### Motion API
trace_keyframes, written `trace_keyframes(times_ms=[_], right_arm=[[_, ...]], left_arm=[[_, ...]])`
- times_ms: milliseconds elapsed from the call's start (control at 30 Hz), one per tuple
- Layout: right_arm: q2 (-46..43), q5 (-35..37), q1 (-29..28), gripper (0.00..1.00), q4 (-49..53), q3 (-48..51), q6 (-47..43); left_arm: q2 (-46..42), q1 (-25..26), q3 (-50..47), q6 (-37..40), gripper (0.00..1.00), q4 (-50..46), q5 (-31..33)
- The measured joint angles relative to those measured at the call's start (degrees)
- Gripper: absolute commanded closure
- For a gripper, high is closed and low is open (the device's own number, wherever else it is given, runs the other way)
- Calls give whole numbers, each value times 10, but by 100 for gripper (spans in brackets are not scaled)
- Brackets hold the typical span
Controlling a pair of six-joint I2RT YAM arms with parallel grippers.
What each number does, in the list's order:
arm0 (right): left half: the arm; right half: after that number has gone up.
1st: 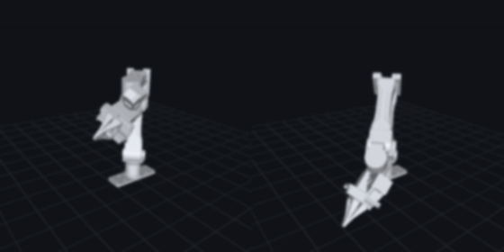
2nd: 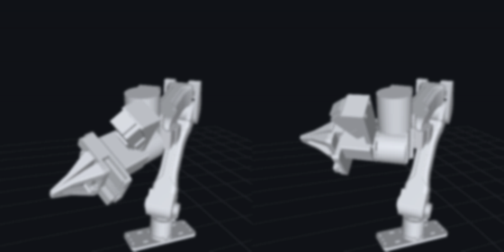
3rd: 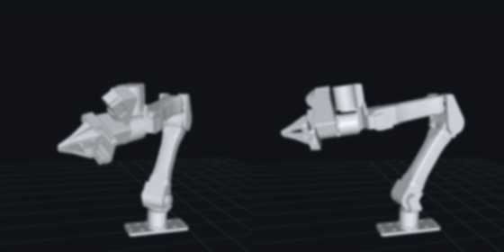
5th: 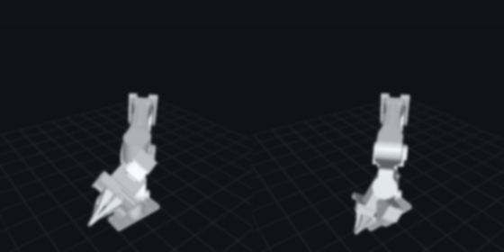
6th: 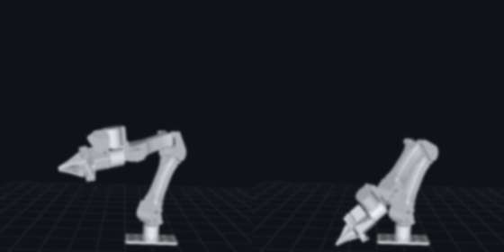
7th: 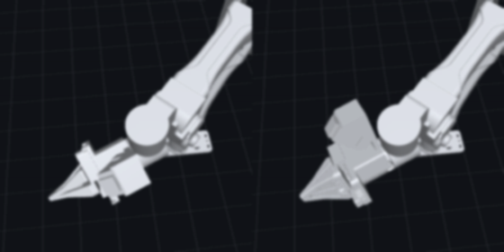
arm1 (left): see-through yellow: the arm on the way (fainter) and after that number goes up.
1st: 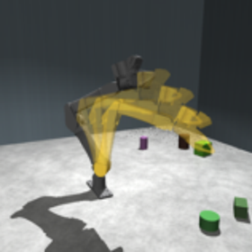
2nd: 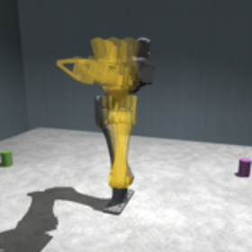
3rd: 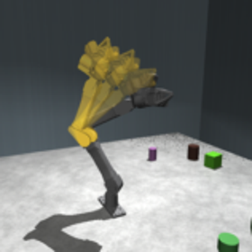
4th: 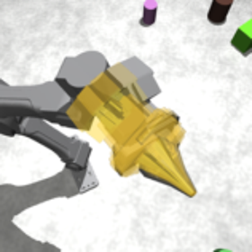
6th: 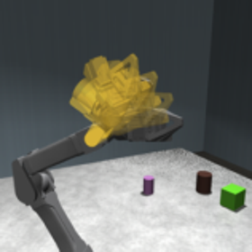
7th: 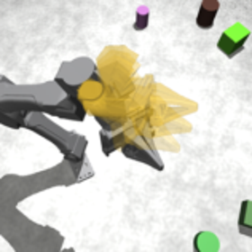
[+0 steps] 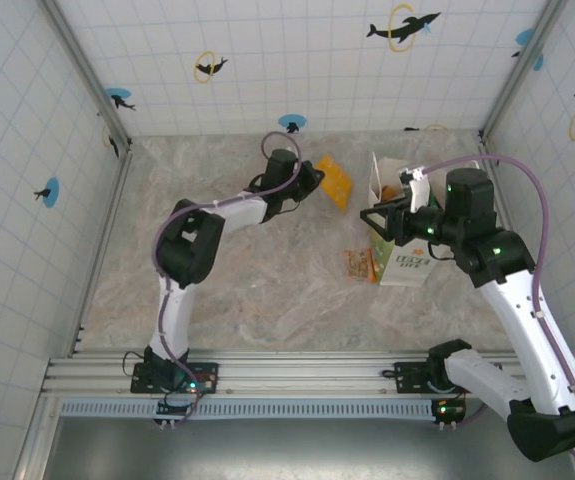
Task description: Place the snacks into the paper bag
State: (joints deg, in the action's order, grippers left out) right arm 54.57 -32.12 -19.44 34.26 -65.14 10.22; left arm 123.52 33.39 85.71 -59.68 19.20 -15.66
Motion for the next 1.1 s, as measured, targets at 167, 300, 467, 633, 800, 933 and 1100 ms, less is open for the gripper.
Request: trace_keyframes(times_ms=[167,300,467,633,800,933,1100], right_arm=[[16,-7,0,53,-20,-1,0],[34,-11,0,53,-42,-1,0],[48,-26,0,54,-83,-1,3],[63,-29,-1,56,-134,10,5],[62,-29,-6,56,-200,55,5],[63,-31,-19,53,-236,76,-8],[63,-40,-42,47,-262,87,-47]], left_arm=[[-112,0,-32,108,100,-43,-6],[-201,0,-79,202,100,-86,-6],[-284,0,-112,326,100,-159,-16],[-344,0,-112,441,100,-252,-36],[-430,0,-141,538,100,-318,-63],[-488,0,-154,596,100,-356,-94],[-532,0,-172,642,100,-378,-137]])
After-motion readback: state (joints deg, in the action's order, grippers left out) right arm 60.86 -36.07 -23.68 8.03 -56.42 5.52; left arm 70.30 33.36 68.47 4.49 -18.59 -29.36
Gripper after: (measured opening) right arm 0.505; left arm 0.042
